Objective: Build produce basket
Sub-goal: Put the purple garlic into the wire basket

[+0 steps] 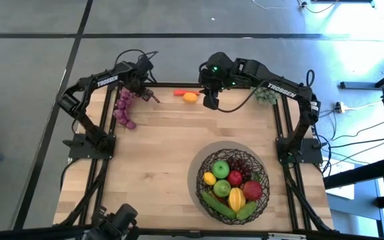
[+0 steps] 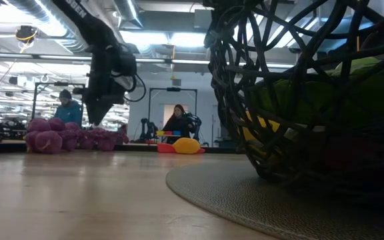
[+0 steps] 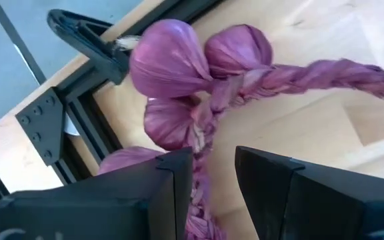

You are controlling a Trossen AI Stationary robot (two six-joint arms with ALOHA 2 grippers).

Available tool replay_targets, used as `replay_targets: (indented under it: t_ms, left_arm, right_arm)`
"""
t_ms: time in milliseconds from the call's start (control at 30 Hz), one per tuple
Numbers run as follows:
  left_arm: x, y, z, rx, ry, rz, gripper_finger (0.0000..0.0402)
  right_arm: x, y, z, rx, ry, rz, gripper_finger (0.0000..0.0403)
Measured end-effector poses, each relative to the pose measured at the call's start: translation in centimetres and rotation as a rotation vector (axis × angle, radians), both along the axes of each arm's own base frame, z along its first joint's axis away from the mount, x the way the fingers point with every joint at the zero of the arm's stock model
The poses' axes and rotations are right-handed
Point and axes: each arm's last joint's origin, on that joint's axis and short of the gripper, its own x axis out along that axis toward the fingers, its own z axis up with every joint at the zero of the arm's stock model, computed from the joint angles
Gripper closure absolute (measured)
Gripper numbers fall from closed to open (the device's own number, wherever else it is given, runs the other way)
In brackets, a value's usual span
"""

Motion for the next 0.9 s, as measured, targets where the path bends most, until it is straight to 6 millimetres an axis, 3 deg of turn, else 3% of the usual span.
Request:
replay_targets:
  t_ms: [433,900]
  left_arm:
    - [-1.2,0.7,-0.7,-0.009,-0.042,0.041,0.0298]
    - [-0.8,1.5,-2.6,-0.050,-0.008,0.008,0.0298]
  right_arm:
    - [0.0,0.0,0.0,0.000,0.000,0.000,0.0292]
    - [0.0,0.0,0.0,0.000,0.000,0.000,0.0292]
